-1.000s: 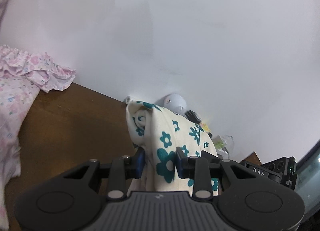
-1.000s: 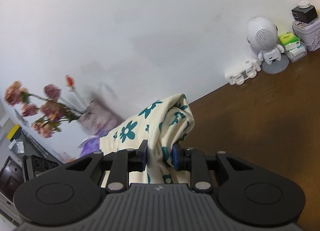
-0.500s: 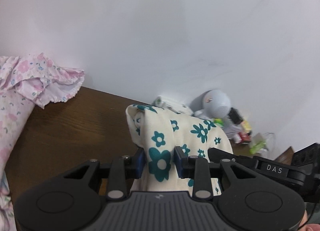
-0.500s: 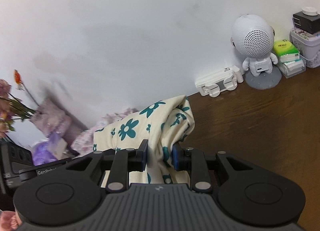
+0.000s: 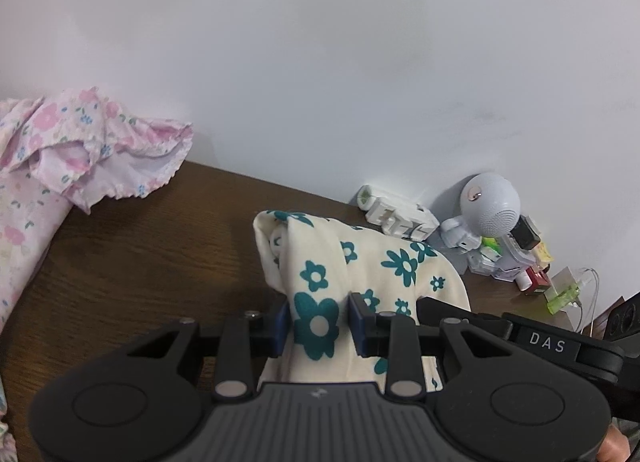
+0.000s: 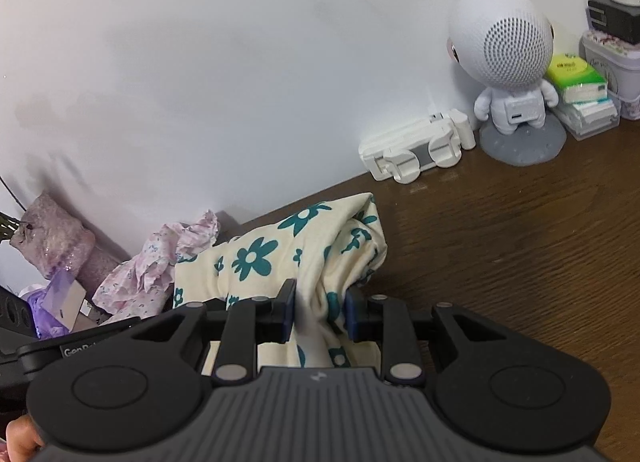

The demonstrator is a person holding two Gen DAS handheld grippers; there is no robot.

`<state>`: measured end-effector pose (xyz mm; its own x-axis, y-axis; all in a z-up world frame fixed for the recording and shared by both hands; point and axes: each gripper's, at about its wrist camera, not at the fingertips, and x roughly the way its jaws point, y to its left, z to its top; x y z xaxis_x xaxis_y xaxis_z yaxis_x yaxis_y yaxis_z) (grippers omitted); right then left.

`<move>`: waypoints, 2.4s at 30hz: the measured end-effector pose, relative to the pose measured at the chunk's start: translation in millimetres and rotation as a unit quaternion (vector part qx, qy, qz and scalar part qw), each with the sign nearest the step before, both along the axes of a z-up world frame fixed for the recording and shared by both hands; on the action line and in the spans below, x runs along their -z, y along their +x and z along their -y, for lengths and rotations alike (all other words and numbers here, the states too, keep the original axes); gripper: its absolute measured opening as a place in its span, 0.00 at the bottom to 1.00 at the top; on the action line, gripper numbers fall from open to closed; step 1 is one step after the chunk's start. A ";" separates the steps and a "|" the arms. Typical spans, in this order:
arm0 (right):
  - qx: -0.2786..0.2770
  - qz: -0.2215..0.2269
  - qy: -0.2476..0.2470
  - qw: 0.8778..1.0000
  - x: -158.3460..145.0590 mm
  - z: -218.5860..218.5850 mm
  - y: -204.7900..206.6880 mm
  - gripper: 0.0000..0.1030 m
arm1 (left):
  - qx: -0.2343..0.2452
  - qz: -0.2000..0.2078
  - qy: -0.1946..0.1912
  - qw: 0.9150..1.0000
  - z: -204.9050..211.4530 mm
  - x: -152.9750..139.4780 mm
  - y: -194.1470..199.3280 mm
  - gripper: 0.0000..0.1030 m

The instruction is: Fold clothes

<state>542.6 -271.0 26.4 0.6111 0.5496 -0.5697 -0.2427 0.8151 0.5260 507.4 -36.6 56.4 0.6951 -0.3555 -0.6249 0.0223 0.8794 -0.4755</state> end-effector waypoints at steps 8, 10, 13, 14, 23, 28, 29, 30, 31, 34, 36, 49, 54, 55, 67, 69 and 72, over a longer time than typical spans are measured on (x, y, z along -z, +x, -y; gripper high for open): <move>0.004 -0.002 0.004 1.000 10.0 -7.1 2.4 0.25 | -0.013 -0.001 -0.007 1.000 -7.0 6.0 1.9 0.29; 0.005 0.002 0.000 1.000 9.9 -8.9 2.7 0.25 | -0.017 0.000 -0.006 1.000 -7.4 7.6 2.3 0.29; 0.006 0.007 0.002 1.000 10.2 -10.7 4.0 0.25 | -0.023 0.003 -0.004 1.000 -8.6 8.1 3.6 0.29; 0.006 0.009 0.002 1.000 10.4 -11.6 4.5 0.25 | -0.025 0.004 -0.003 1.000 -9.0 8.1 4.1 0.29; 0.013 0.010 -0.019 1.000 11.7 -19.2 11.9 0.31 | -0.042 0.000 -0.008 0.999 -13.2 12.0 5.8 0.32; 0.015 0.024 -0.023 0.999 11.5 -14.5 7.1 0.47 | -0.041 0.012 0.015 0.999 -11.1 10.1 1.7 0.42; 0.014 0.029 -0.022 0.999 10.9 -12.8 5.4 0.48 | -0.042 0.015 0.017 0.999 -12.1 9.2 0.2 0.45; 0.013 0.036 -0.020 0.999 9.6 -10.2 3.2 0.51 | -0.042 0.018 0.018 0.999 -13.2 8.3 -1.4 0.52; 0.013 0.042 -0.018 0.999 8.2 -7.5 1.0 0.53 | -0.047 0.027 0.017 0.998 -16.2 6.8 -4.6 0.55; 0.031 0.073 -0.023 0.997 -0.8 1.9 -9.1 0.53 | -0.061 0.059 0.015 0.996 -24.6 -0.2 -15.8 0.54; 0.048 0.101 -0.018 0.994 -8.6 8.0 -18.1 0.53 | -0.066 0.084 0.018 0.994 -27.0 -6.3 -24.9 0.53; 0.040 0.091 -0.076 0.992 -0.9 -21.1 -13.1 0.17 | -0.038 0.084 0.037 0.995 -10.1 8.9 -21.2 0.15; 0.036 0.122 -0.060 0.990 -8.9 -22.3 -25.7 0.38 | -0.040 0.109 0.035 0.993 -10.0 1.0 -33.7 0.60; 0.038 0.132 -0.059 0.989 -11.7 -23.4 -30.0 0.44 | -0.044 0.116 0.042 0.991 -9.1 -1.0 -38.3 0.73; 0.051 0.184 -0.106 0.976 -28.2 -25.3 -59.2 0.89 | -0.054 0.164 0.120 0.978 7.5 -9.2 -71.6 1.00; 0.055 0.175 -0.108 0.977 -26.9 -23.5 -58.6 0.96 | -0.054 0.163 0.124 0.977 7.2 -8.5 -74.3 1.00; 0.061 0.171 -0.123 0.976 -26.3 -26.3 -60.0 1.00 | -0.058 0.166 0.139 0.974 7.7 -8.2 -78.3 1.00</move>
<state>482.6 -244.7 52.7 0.8416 0.3330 -0.4253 -0.2626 0.9403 0.2165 429.1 -44.3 64.6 0.9011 -0.1116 -0.4190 0.0277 0.9792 -0.2012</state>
